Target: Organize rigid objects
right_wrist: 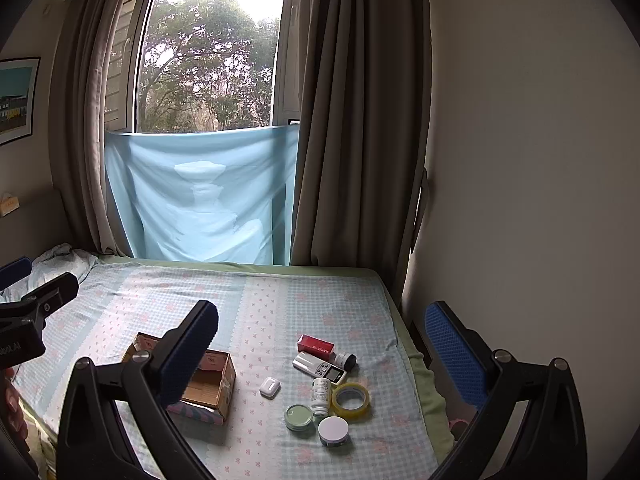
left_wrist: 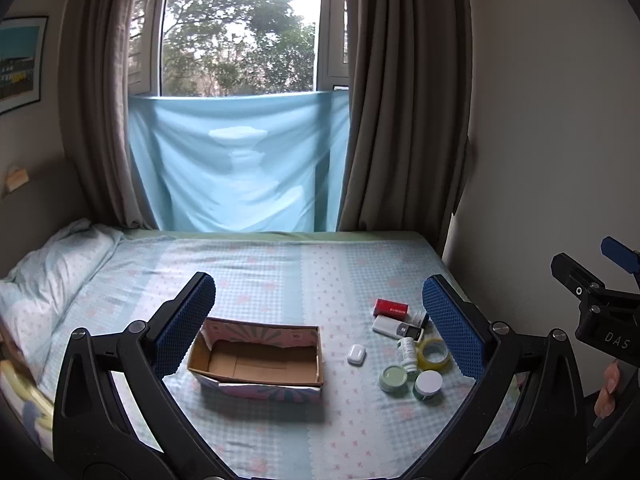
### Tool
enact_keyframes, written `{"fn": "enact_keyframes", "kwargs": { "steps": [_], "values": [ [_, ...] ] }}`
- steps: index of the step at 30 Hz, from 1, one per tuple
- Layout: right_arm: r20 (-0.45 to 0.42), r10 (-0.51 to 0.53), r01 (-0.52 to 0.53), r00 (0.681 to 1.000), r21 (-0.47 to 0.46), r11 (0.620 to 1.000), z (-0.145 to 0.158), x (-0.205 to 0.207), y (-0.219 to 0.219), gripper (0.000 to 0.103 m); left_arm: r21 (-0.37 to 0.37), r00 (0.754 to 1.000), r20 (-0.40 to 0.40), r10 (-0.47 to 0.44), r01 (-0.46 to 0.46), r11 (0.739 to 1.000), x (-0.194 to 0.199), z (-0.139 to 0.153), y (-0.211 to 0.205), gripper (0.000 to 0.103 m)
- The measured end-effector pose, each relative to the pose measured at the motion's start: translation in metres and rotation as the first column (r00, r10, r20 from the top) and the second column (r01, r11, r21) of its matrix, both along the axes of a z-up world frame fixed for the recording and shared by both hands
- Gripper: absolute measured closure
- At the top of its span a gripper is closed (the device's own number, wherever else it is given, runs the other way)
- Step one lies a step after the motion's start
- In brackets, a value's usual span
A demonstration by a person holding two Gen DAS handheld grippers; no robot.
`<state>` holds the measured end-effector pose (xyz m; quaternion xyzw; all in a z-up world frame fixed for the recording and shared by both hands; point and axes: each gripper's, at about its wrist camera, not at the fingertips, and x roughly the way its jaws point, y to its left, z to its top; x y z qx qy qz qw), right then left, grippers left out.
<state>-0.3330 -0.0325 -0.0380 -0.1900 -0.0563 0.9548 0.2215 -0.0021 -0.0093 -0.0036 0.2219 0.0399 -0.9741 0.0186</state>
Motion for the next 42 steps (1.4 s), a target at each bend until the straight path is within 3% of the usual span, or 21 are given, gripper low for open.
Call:
{"fn": "enact_keyframes", "kwargs": {
  "steps": [42],
  "values": [
    [0.001, 0.012, -0.012, 1.000, -0.006, 1.000, -0.0012, 0.0053, 0.0019, 0.000, -0.009, 1.000, 0.011, 0.019, -0.019, 1.000, 0.0013, 0.0017, 0.0000, 0.000]
  ]
}}
